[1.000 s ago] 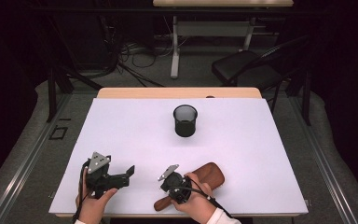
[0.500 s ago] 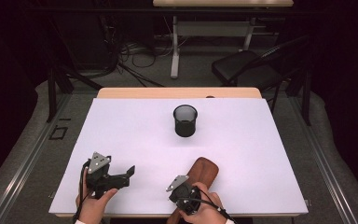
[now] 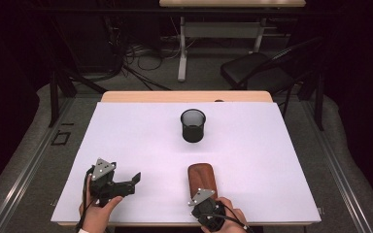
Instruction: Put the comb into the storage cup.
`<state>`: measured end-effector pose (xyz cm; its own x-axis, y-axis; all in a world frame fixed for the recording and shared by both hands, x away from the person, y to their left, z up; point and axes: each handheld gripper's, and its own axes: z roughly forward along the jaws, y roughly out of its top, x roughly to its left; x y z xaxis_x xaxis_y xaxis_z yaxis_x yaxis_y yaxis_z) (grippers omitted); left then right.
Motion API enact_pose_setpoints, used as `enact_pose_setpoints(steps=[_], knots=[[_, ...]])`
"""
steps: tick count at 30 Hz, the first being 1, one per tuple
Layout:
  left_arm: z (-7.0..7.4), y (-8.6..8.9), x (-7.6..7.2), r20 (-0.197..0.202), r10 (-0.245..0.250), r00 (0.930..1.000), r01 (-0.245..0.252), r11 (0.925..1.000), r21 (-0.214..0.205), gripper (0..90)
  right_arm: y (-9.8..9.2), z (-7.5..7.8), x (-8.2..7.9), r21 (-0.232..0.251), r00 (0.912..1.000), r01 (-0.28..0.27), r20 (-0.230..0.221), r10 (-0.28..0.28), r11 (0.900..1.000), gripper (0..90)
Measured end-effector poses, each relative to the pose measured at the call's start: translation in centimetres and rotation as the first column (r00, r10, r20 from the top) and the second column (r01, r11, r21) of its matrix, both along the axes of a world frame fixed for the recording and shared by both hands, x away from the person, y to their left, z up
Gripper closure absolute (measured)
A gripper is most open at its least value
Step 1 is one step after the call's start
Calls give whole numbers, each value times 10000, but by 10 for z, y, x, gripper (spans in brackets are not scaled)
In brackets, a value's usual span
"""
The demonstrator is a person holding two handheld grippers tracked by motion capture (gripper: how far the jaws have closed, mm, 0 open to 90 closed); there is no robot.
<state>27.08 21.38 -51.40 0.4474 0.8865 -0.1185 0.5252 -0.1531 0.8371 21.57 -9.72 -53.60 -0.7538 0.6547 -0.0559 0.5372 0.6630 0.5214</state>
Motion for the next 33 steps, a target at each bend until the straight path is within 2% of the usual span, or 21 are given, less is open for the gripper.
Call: enact_pose_setpoints(steps=[8, 17, 24, 33], knots=[[0, 1, 0, -40, -8, 10000, 8, 10000, -15, 27, -33, -1, 0, 467, 9980, 595, -245, -584, 9971, 900], [-1, 1, 1, -62, -17, 10000, 17, 10000, -31, 28, -63, -2, 2, 854, 9893, 1422, -450, -1387, 9861, 900], [-1, 2, 1, -77, 2, 10000, -3, 10000, -58, 30, -74, -4, 5, 899, 9814, 1884, -537, -1841, 9780, 896], [-2, 3, 1, -98, 24, 9999, -25, 10000, -82, 31, -82, -5, 11, 914, 9750, 2199, -520, -2159, 9712, 894]])
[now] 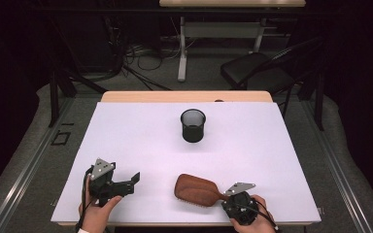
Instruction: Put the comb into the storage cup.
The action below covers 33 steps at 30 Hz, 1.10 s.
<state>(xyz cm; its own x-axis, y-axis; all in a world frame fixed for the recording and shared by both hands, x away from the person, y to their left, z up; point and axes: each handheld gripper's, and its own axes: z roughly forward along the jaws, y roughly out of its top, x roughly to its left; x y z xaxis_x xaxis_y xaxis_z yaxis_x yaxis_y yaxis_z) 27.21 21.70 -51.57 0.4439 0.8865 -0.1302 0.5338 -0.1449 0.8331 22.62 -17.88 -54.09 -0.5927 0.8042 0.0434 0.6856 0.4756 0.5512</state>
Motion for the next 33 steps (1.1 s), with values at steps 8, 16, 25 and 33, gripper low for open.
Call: enact_pose_setpoints(steps=[8, 16, 25, 33], knots=[[0, 1, 0, 4, 8, 10000, -8, 10000, -28, 32, 0, -1, 0, 66, 10000, 7, 38, -7, 10000, 886], [0, 1, 0, 11, 20, 10000, -20, 10000, -68, 33, 1, 2, -1, 113, 10000, -78, -32, 78, 9999, 874], [0, 1, 0, -6, 19, 10000, -20, 10000, -46, 35, -5, 14, -4, 790, 9996, -157, 246, 138, 9968, 799], [0, 1, 0, -11, 19, 10000, -19, 10000, -50, 37, -10, 18, -3, 1072, 9981, -129, 618, 63, 9942, 638]])
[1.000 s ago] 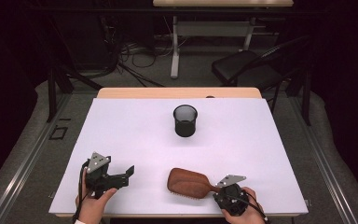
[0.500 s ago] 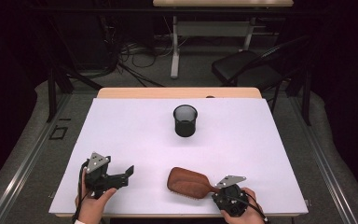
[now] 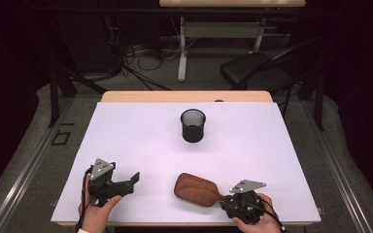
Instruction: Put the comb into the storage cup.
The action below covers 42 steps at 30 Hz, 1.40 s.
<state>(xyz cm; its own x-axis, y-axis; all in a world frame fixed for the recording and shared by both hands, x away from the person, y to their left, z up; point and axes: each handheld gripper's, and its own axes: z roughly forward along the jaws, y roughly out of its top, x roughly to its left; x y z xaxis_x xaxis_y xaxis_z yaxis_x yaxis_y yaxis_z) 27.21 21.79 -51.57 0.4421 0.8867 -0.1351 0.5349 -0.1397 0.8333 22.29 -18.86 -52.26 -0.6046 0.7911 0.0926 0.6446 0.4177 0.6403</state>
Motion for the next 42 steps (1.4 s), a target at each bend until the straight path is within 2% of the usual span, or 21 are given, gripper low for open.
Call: enact_pose_setpoints(steps=[11, 12, 15, 19, 22, 27, 30, 35, 39, 42], knots=[[0, 0, 0, -13, 8, 10000, -8, 10000, -13, 37, 0, 1, 3, 166, 9995, -85, 319, 80, 9998, 467], [0, 0, 0, -17, 10, 10000, -10, 10000, -19, 37, 0, 0, 4, 149, 9987, -215, 475, 208, 9997, 444], [0, 0, 0, -31, 2, 10000, -2, 10000, -19, 37, -1, 2, 5, 141, 9980, -310, 548, 302, 9994, 420], [0, 0, 0, -6, 37, 10000, -37, 10000, -38, 37, -2, 5, 8, 148, 9977, -515, 459, 507, 9986, 398], [0, 1, 0, 0, 32, 10000, -32, 10000, -71, 37, -2, 7, 11, 215, 9936, -824, 798, 805, 9964, 361], [0, 1, 0, 0, 28, 10000, -28, 9999, -97, 37, -4, 11, 16, 1, 9878, -1244, 943, 1238, 9922, 307], [0, 1, 0, -15, 33, 10000, -34, 9999, -111, 37, -5, 14, 19, -261, 9883, -1362, 660, 1376, 9903, 300], [0, 1, 0, -16, 32, 10000, -33, 9999, -115, 37, -6, 14, 26, -607, 9820, -1791, 492, 1821, 9820, 161], [0, 1, 0, -20, 43, 10000, -43, 9999, -123, 37, -8, 12, 31, -739, 9814, -1861, 351, 1890, 9798, 133], [0, 1, 0, -23, 34, 10000, -34, 9999, -116, 37, -10, 12, 35, -687, 9832, -1778, 302, 1802, 9817, 0]])
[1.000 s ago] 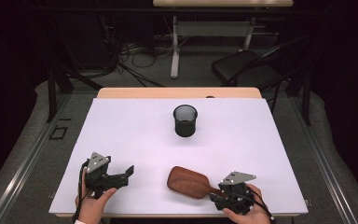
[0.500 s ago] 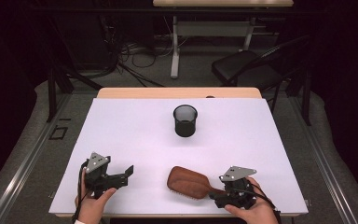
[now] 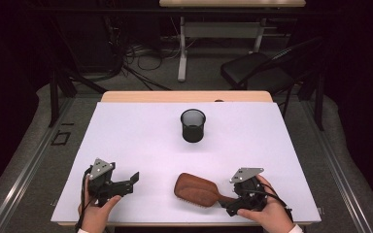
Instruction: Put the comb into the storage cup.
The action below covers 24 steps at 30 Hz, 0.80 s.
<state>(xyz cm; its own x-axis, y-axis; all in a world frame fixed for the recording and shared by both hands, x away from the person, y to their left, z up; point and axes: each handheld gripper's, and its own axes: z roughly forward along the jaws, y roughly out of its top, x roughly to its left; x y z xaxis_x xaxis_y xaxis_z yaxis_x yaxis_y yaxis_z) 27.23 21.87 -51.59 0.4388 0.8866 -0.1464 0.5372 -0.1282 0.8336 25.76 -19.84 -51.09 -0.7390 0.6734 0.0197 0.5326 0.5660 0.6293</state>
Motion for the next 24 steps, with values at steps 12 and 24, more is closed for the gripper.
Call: enact_pose_setpoints(steps=[12, 24], knots=[[0, 0, 0, 3, 1, 10000, -1, 10000, 21, 37, 3, -2, 5, -873, 9975, -698, 9, 701, 9937, 0], [0, 0, 0, 0, -11, 10000, 11, 10000, 32, 37, 11, -5, 6, -1597, 9880, -1531, -42, 1544, 9752, 58]])
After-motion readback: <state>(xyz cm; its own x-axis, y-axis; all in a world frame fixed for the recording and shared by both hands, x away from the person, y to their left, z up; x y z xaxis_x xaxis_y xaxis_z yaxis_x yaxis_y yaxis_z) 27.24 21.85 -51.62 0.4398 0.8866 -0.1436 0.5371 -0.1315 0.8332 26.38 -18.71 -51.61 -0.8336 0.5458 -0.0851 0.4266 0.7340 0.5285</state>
